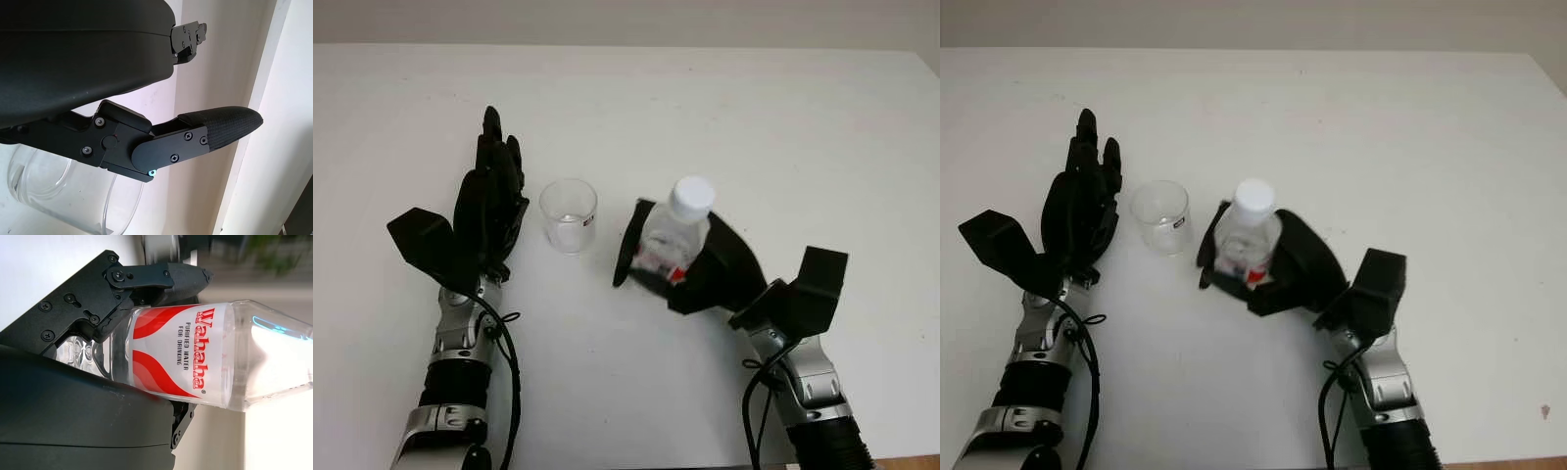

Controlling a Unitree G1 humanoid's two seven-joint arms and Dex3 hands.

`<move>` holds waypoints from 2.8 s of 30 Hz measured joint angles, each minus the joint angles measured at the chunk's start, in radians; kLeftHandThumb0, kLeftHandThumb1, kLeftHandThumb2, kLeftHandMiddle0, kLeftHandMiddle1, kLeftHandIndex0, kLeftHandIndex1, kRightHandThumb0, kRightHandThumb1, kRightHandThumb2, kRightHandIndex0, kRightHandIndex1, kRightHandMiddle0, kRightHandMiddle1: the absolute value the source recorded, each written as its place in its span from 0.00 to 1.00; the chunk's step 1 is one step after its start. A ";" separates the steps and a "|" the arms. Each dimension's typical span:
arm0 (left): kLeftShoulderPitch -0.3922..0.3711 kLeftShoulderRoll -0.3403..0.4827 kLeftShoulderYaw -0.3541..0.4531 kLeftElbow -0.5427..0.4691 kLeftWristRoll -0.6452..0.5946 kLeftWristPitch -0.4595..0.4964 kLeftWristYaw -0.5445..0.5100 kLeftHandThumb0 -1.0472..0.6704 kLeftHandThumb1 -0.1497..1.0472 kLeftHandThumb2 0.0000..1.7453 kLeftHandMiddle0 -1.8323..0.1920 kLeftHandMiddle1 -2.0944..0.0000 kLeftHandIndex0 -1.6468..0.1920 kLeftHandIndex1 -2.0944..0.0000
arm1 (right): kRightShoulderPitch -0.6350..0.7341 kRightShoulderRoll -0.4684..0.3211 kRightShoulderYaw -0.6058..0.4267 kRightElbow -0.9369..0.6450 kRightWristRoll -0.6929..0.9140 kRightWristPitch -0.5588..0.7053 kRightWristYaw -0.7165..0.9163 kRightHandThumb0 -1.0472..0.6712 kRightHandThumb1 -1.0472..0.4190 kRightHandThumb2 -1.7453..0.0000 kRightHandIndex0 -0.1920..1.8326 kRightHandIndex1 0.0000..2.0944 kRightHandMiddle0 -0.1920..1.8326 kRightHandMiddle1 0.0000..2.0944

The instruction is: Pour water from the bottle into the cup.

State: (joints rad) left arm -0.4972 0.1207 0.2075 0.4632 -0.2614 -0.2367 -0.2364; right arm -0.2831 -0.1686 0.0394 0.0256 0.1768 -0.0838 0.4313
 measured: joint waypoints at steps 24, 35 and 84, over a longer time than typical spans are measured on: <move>0.005 -0.004 -0.007 -0.009 0.010 0.004 0.014 0.13 1.00 0.40 1.00 0.98 1.00 0.99 | -0.595 -0.159 0.096 0.666 -0.619 -0.106 -0.490 0.49 0.00 0.90 0.72 1.00 0.65 1.00; 0.015 -0.008 -0.007 -0.020 0.010 0.010 0.022 0.13 1.00 0.41 1.00 0.98 1.00 1.00 | -0.810 -0.126 0.174 1.003 -0.666 -0.137 -0.615 0.47 0.00 0.91 0.71 1.00 0.61 1.00; 0.022 -0.015 -0.011 -0.020 0.019 0.001 0.039 0.13 1.00 0.41 1.00 0.98 1.00 0.99 | -0.943 -0.165 0.652 1.175 -1.175 -0.264 -1.330 0.41 0.05 0.88 0.73 1.00 0.48 1.00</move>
State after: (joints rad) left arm -0.4752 0.1056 0.1966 0.4437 -0.2420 -0.2361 -0.1978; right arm -1.2261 -0.3332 0.6912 1.2005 -0.9985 -0.3476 -0.8986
